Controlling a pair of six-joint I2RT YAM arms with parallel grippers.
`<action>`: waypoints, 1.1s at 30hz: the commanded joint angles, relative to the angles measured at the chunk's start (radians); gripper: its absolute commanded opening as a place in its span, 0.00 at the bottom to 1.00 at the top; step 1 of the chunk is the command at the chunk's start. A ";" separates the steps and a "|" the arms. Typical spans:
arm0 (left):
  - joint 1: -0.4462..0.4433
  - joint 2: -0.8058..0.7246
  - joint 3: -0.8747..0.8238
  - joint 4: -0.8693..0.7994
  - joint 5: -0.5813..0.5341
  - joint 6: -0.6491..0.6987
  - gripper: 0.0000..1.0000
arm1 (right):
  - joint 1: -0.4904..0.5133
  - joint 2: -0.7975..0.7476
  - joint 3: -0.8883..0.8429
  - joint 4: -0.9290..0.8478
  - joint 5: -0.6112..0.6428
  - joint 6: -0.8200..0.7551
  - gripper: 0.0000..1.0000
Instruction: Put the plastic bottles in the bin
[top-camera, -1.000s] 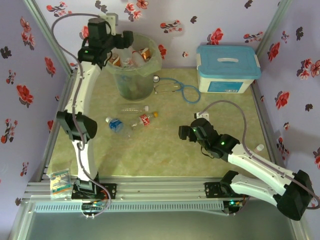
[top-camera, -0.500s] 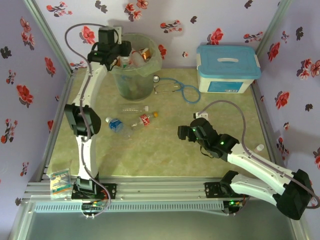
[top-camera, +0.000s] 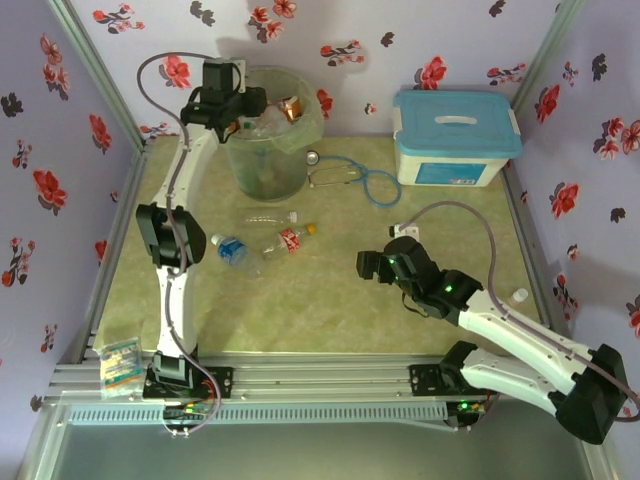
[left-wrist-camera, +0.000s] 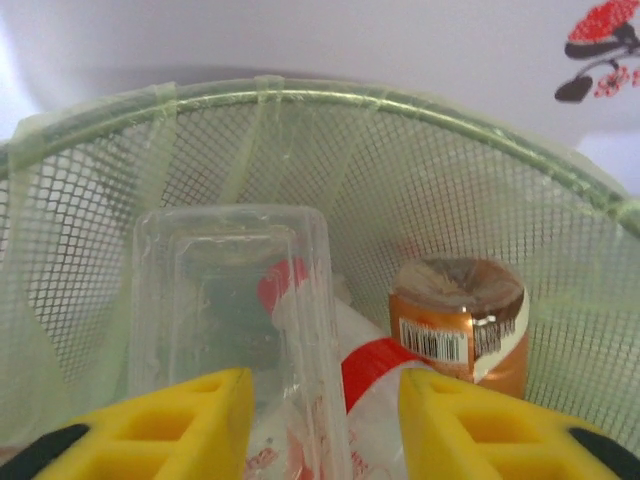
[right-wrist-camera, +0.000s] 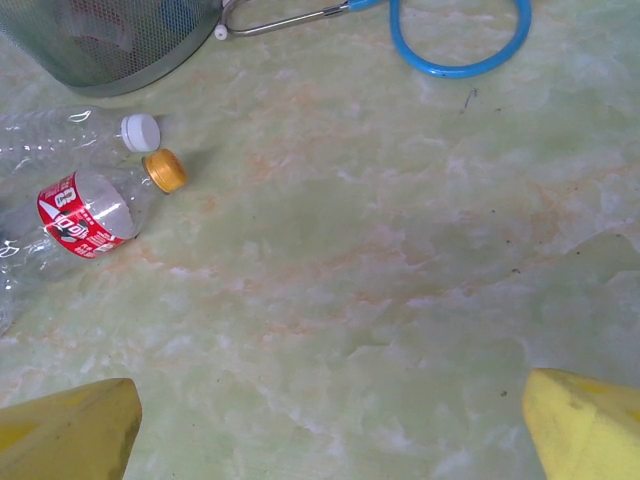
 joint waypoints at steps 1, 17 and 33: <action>0.002 -0.131 -0.025 -0.009 0.009 0.003 0.54 | -0.002 0.000 -0.005 0.019 0.001 0.000 0.98; 0.001 -0.837 -0.685 -0.008 -0.133 -0.083 0.85 | -0.012 0.142 0.151 0.010 0.001 -0.188 0.99; 0.002 -1.379 -1.757 0.284 0.080 -0.840 1.00 | -0.132 0.263 0.177 0.089 -0.137 -0.209 0.99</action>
